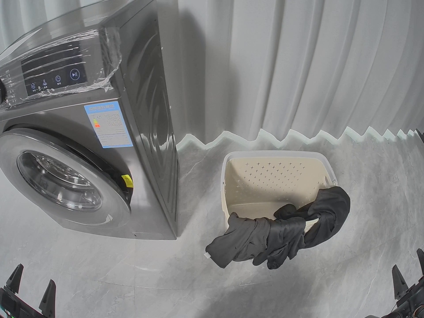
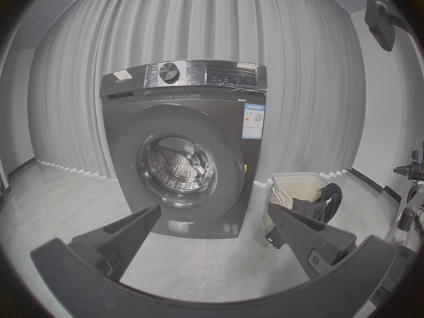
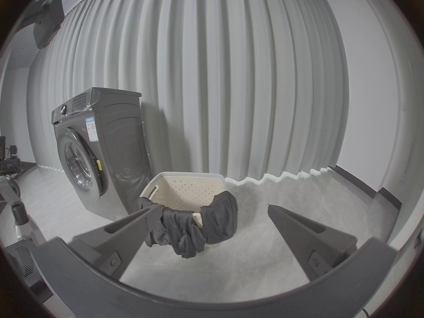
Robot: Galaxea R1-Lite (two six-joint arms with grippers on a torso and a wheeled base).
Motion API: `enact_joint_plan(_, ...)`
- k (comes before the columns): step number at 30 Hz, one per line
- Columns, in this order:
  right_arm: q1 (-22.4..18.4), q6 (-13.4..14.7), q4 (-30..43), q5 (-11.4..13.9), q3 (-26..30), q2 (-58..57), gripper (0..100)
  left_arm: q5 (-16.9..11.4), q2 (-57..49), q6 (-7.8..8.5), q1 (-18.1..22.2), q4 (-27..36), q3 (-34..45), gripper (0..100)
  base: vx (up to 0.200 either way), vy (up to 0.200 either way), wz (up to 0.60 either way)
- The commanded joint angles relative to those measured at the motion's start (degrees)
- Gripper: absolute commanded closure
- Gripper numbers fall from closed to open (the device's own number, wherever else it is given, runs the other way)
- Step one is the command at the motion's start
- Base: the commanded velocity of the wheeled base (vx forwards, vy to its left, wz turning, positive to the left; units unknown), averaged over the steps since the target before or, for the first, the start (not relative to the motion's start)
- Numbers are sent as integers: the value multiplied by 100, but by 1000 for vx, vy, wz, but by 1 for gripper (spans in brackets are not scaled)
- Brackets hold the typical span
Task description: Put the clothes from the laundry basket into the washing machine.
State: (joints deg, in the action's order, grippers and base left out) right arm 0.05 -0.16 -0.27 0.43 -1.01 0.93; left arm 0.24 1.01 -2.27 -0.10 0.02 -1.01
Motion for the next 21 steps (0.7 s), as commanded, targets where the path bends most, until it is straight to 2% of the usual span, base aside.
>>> enact_joint_plan(1, 4, -2, 0, 1, 101, -93, 0, 2, -92, -2, 1, -2, 101, 0, 0, 0, 0)
enact_joint_plan(7, 4, -2, 0, 1, 101, -93, 0, 2, -92, -2, 1, -2, 101, 0, 0, 0, 0)
enact_joint_plan(16, 4, -2, 0, 1, 101, -93, 0, 2, -92, -2, 1, -2, 101, 0, -200, 0, 0)
enact_joint_plan(21, 4, -2, 9, 1, 101, -93, 0, 2, -92, -2, 1, -2, 101, 0, 0, 0, 0)
